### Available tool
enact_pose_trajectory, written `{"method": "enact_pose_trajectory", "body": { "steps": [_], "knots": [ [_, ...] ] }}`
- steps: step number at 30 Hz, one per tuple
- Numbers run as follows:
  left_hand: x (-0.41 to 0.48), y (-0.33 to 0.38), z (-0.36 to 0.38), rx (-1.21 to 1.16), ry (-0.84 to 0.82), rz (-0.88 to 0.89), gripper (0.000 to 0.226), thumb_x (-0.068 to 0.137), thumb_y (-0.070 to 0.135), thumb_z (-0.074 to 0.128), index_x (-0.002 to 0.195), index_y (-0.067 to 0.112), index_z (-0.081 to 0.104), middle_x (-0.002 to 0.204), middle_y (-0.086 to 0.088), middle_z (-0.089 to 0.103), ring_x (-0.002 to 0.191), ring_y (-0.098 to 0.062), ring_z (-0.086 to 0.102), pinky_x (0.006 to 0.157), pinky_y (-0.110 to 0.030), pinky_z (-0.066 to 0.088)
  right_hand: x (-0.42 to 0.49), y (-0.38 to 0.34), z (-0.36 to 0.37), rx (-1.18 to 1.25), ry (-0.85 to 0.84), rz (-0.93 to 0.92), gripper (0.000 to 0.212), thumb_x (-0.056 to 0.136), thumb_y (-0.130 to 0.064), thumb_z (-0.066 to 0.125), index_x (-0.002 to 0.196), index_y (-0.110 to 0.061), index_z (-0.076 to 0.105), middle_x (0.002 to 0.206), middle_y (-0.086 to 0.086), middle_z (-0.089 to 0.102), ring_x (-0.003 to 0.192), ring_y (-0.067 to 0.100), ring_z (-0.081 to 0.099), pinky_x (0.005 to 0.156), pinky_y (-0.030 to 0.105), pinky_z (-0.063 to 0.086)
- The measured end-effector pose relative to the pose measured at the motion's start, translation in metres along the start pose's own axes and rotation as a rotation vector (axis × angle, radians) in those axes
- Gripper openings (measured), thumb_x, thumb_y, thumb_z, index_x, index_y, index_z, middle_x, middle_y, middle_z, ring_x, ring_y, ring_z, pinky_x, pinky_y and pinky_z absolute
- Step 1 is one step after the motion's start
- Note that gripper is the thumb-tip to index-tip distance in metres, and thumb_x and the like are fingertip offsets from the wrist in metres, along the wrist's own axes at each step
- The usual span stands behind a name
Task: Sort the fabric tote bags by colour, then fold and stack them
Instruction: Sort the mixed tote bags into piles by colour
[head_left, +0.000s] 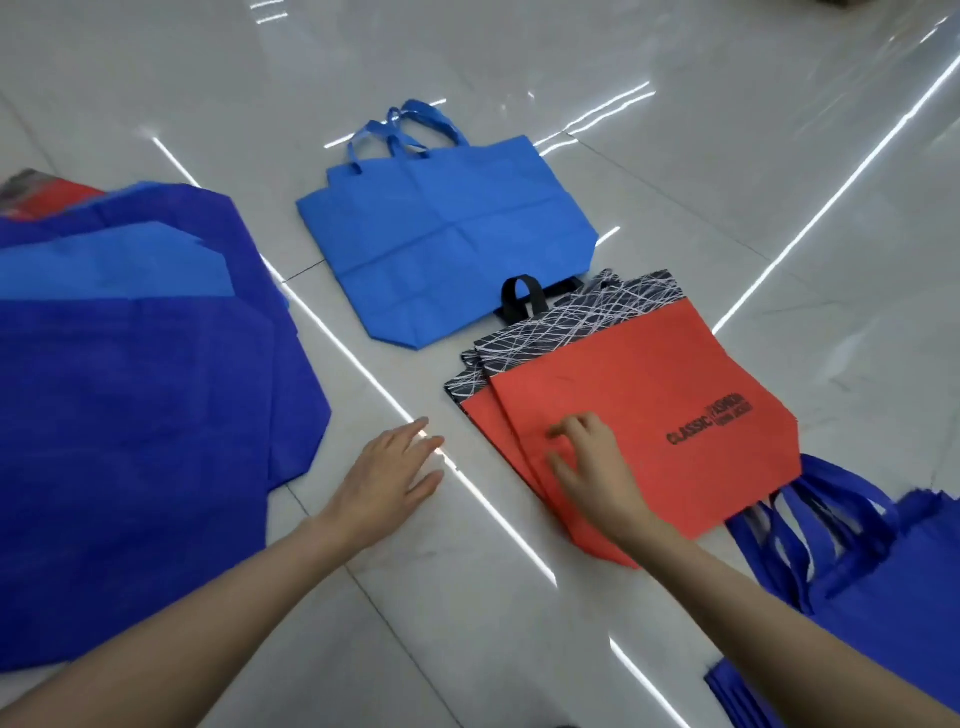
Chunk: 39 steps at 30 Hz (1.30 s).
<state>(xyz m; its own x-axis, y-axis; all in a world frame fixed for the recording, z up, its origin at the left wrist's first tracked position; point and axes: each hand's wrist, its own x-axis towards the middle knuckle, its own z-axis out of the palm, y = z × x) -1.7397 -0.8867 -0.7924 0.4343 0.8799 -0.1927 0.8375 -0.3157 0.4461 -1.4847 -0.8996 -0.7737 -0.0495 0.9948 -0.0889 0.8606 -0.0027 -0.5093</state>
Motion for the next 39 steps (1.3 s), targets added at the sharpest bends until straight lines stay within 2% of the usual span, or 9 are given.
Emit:
{"method": "enact_pose_trajectory", "body": {
  "steps": [3,8,12,18,25,31,33,36,39],
  "knots": [
    [-0.038,-0.047,-0.019,-0.054,0.113,-0.237,0.054,0.093,0.048,0.042,0.137,0.016,0.045,0.151,-0.008,0.028,0.135,-0.025,0.031,0.111,-0.037,0.023,0.027,-0.049,0.029,-0.085,-0.272,-0.213,0.03,0.09,-0.015,0.055,0.12,-0.01,0.056,0.12,0.01,0.048,0.115,0.028,0.043,0.096,0.033,0.034],
    [-0.098,-0.113,-0.048,0.005,0.207,-0.499,0.063,0.091,0.042,0.054,0.143,0.013,0.034,0.155,-0.01,0.018,0.139,-0.026,0.023,0.113,-0.037,0.02,0.065,-0.132,0.081,-0.054,-0.401,-0.3,0.033,0.092,-0.017,0.052,0.125,-0.013,0.052,0.13,0.008,0.045,0.12,0.025,0.043,0.097,0.03,0.036],
    [-0.122,-0.144,-0.054,-0.043,0.206,-0.643,0.083,0.084,0.054,0.056,0.148,0.016,0.021,0.158,-0.007,0.003,0.144,-0.024,0.008,0.116,-0.038,0.012,0.087,-0.19,0.117,0.121,-0.379,-0.17,0.039,0.093,-0.02,0.052,0.13,-0.012,0.046,0.133,0.008,0.044,0.117,0.023,0.048,0.093,0.029,0.04],
    [-0.129,-0.163,-0.036,0.042,-0.003,-0.756,0.092,0.081,0.069,0.045,0.148,0.034,-0.007,0.155,-0.002,-0.022,0.143,-0.026,-0.017,0.114,-0.051,-0.001,0.111,-0.227,0.154,0.43,-0.288,0.263,0.048,0.092,-0.024,0.058,0.132,-0.008,0.036,0.127,0.012,0.047,0.107,0.027,0.054,0.09,0.04,0.05],
    [-0.128,-0.154,-0.024,0.082,0.07,-0.857,0.079,0.086,0.07,0.027,0.148,0.035,-0.007,0.157,-0.004,-0.016,0.144,-0.029,-0.008,0.113,-0.048,0.013,0.121,-0.211,0.154,0.391,-0.366,0.337,0.009,0.093,-0.016,0.054,0.097,-0.009,0.052,0.101,0.009,0.06,0.084,0.018,0.057,0.07,0.033,0.052],
    [-0.139,-0.154,-0.029,0.047,0.337,-0.9,0.051,0.096,0.047,0.034,0.142,0.025,0.037,0.153,-0.002,0.028,0.138,-0.024,0.025,0.105,-0.042,0.027,0.095,-0.179,0.139,0.113,-0.347,0.235,0.01,0.09,-0.018,0.05,0.096,-0.011,0.051,0.096,0.005,0.058,0.087,0.022,0.058,0.074,0.039,0.052],
    [-0.142,-0.157,-0.033,0.0,0.387,-0.933,0.051,0.097,0.045,0.035,0.142,0.022,0.037,0.152,-0.006,0.028,0.139,-0.027,0.024,0.108,-0.046,0.023,0.091,-0.168,0.128,0.005,-0.332,0.205,0.011,0.087,-0.014,0.049,0.096,-0.008,0.05,0.098,0.008,0.057,0.088,0.026,0.056,0.07,0.038,0.048],
    [-0.14,-0.161,-0.042,-0.108,0.473,-0.958,0.052,0.098,0.043,0.034,0.143,0.019,0.036,0.153,-0.009,0.024,0.14,-0.03,0.02,0.111,-0.051,0.021,0.088,-0.155,0.115,-0.173,-0.069,0.022,0.023,0.079,0.0,0.052,0.101,-0.001,0.049,0.105,0.017,0.05,0.09,0.032,0.049,0.072,0.041,0.046],
    [-0.131,-0.159,-0.048,-0.168,0.538,-0.842,0.053,0.097,0.041,0.035,0.141,0.011,0.039,0.152,-0.01,0.027,0.141,-0.028,0.021,0.113,-0.048,0.021,0.091,-0.162,0.113,0.082,-0.002,-0.082,0.035,0.083,0.001,0.053,0.118,-0.002,0.047,0.116,0.015,0.048,0.099,0.029,0.05,0.079,0.041,0.047]
  ]
}}
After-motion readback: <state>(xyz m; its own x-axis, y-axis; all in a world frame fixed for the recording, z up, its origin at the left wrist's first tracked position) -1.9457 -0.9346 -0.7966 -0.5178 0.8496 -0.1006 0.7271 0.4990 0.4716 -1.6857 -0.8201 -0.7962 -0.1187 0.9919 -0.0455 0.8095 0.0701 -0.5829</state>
